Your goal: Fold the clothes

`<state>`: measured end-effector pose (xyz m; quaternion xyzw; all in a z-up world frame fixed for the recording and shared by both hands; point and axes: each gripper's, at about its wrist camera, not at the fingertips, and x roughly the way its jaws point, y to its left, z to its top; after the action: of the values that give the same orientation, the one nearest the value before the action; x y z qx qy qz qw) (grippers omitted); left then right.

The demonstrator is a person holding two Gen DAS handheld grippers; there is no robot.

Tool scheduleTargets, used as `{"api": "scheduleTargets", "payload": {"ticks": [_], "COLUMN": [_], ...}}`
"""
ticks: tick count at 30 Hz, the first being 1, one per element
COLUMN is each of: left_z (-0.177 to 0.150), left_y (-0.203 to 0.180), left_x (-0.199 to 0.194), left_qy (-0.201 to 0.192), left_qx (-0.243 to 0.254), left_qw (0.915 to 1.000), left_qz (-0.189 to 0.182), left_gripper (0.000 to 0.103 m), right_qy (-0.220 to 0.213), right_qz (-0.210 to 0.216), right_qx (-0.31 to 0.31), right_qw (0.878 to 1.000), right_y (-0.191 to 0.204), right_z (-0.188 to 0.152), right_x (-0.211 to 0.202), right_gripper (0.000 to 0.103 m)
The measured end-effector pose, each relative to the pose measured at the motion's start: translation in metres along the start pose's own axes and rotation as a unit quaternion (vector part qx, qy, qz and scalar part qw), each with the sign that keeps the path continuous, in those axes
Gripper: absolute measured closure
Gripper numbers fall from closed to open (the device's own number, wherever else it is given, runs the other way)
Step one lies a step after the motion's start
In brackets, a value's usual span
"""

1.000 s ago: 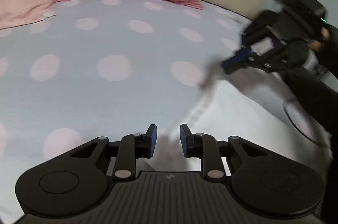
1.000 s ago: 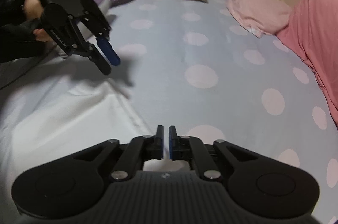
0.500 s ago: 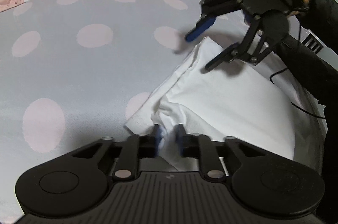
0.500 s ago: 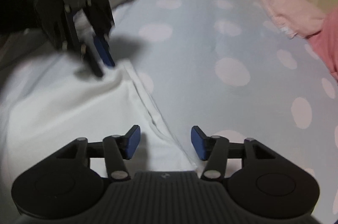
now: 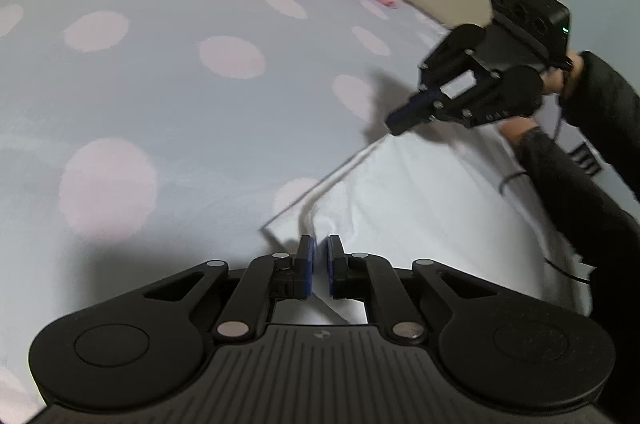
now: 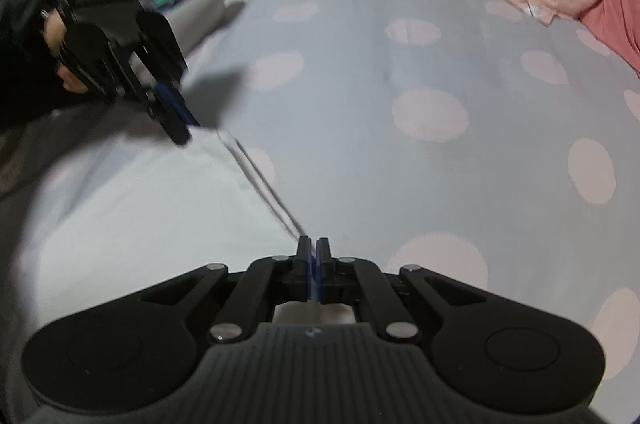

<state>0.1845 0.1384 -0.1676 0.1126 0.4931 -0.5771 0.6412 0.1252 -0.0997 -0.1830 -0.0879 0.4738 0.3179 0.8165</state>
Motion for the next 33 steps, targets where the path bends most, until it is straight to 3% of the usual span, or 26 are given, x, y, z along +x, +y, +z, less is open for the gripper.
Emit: {"api": "scheduleTargets", "payload": {"ticks": [3,5,8,10,15,17,20,24,27,29,31,33], "left_z": [0.002,0.001,-0.003,-0.02,-0.06,-0.076,-0.1,-0.148,-0.178,-0.187,-0.185,-0.181], "left_y": [0.001,0.0,-0.007,-0.025,-0.07,-0.088,-0.114,-0.141,-0.152,-0.16,-0.168,-0.177], "left_x": [0.002,-0.001,-0.016,-0.024,-0.044,-0.052,-0.064,-0.057,-0.046,-0.041,-0.036,-0.032], "left_qy": [-0.002,-0.01,-0.03,-0.045,-0.083,-0.098,-0.12,-0.162,-0.182,-0.184,-0.168,-0.15], "left_qx": [-0.013,-0.022,-0.053,-0.074,-0.128,-0.149,-0.18,-0.258,-0.294,-0.282,-0.236,-0.181], "left_qw": [0.9997,0.999,0.9958,0.9938,0.9858,0.9814,0.9736,0.9489,0.9349,0.9382,0.9532,0.9669], "left_qz": [0.019,0.037,0.068,0.069,0.071,0.072,0.073,0.084,0.08,0.08,0.086,0.1], "left_gripper": [0.097,0.081,0.079,0.079,0.079,0.07,0.056,0.056,0.058,0.058,0.058,0.057], "right_qy": [-0.005,-0.014,-0.043,-0.076,-0.132,-0.143,-0.15,-0.127,-0.111,-0.113,-0.116,-0.115], "right_qz": [-0.026,-0.079,-0.099,-0.114,-0.112,-0.104,-0.104,-0.086,-0.074,-0.068,-0.067,-0.076], "right_qx": [0.014,0.028,0.059,0.091,0.158,0.183,0.217,0.233,0.192,0.173,0.16,0.16], "right_qw": [1.0,0.996,0.992,0.986,0.972,0.967,0.959,0.96,0.972,0.976,0.978,0.977], "right_y": [0.003,0.005,0.009,0.018,0.063,0.087,0.121,0.159,0.182,0.191,0.198,0.199], "right_z": [-0.004,-0.004,-0.012,-0.023,-0.078,-0.105,-0.14,-0.177,-0.183,-0.183,-0.184,-0.184], "right_x": [0.004,0.002,-0.021,-0.05,-0.106,-0.118,-0.12,-0.106,-0.096,-0.091,-0.087,-0.081], "right_gripper": [0.101,0.1,0.095,0.089,0.066,0.061,0.059,0.059,0.058,0.055,0.054,0.06]}}
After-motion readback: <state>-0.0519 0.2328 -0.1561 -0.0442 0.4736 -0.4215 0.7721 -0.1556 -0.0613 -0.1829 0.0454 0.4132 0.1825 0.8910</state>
